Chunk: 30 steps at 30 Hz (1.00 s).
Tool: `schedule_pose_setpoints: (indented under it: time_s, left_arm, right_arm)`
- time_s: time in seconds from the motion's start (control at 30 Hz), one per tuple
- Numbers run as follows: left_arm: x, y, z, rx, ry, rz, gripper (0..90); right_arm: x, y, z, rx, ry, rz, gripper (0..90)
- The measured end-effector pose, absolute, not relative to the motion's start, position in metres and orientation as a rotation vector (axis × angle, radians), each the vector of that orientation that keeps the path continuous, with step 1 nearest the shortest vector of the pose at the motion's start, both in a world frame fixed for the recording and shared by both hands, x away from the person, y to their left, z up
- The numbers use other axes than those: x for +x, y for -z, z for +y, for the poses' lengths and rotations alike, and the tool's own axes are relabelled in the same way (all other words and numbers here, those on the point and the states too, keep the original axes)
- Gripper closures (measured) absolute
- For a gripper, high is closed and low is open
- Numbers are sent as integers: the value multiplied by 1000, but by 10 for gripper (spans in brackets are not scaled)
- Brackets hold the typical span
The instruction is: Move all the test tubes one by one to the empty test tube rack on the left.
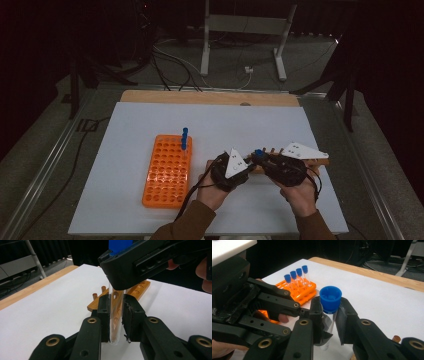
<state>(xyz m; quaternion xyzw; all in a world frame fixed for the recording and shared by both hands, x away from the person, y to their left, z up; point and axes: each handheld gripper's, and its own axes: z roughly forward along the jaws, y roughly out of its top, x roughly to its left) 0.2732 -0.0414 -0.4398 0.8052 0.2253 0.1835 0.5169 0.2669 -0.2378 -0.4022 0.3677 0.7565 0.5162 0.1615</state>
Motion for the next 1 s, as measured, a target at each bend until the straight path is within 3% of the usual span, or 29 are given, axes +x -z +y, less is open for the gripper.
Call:
schedule_pose_setpoints:
  time_s: [0.13, 0.5, 0.7, 1.0]
  left_arm:
    - [273, 440, -41, 1930, -440, 544, 785]
    - [282, 441, -22, 1905, -437, 630, 786]
    - [285, 437, -7, 1877, -456, 672, 786]
    - [287, 436, 12, 1857, -469, 714, 786]
  right_arm:
    - [267, 403, -238, 1046, -1482, 2160, 755]
    - [272, 399, -254, 1107, -1579, 2091, 339]
    - [276, 401, -261, 1146, -1522, 2048, 167]
    - [282, 408, -270, 1174, -1470, 2034, 47]
